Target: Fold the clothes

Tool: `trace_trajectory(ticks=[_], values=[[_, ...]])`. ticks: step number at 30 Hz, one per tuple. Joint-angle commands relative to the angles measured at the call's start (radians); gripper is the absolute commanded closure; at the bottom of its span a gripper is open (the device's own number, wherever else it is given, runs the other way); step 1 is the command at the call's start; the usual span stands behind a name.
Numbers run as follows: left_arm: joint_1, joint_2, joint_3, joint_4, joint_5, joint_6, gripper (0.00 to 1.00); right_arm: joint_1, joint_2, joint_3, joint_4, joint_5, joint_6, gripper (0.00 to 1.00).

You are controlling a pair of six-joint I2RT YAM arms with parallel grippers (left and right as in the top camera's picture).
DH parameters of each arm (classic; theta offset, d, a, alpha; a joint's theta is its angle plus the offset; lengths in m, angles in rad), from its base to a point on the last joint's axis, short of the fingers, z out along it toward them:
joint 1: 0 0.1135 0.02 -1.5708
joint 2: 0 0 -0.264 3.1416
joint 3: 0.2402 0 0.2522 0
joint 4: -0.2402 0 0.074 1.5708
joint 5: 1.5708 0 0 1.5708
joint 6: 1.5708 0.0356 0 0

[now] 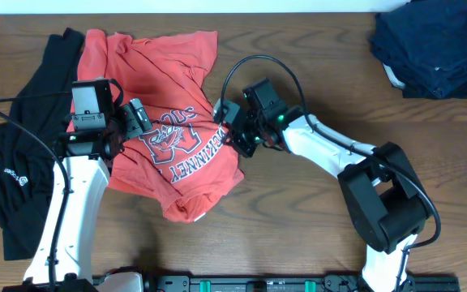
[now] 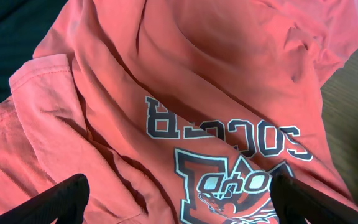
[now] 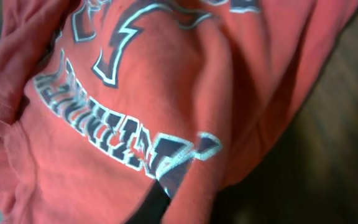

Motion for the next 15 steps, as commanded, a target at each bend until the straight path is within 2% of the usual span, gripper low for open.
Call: trace_trajectory(ticks=[1, 11, 15], values=[[0.003, -0.007, 0.002, -0.004, -0.012, 0.017, 0.06, -0.045, -0.036, 0.089, -0.063, 0.01, 0.043, 0.99], [0.002, -0.007, 0.002, -0.003, -0.011, 0.017, 0.06, -0.301, -0.195, 0.376, -0.575, 0.033, 0.043, 0.99], [0.002, -0.007, 0.002, -0.003, -0.011, 0.017, 0.06, -0.412, -0.195, 0.389, -0.693, 0.05, 0.037, 0.98]])
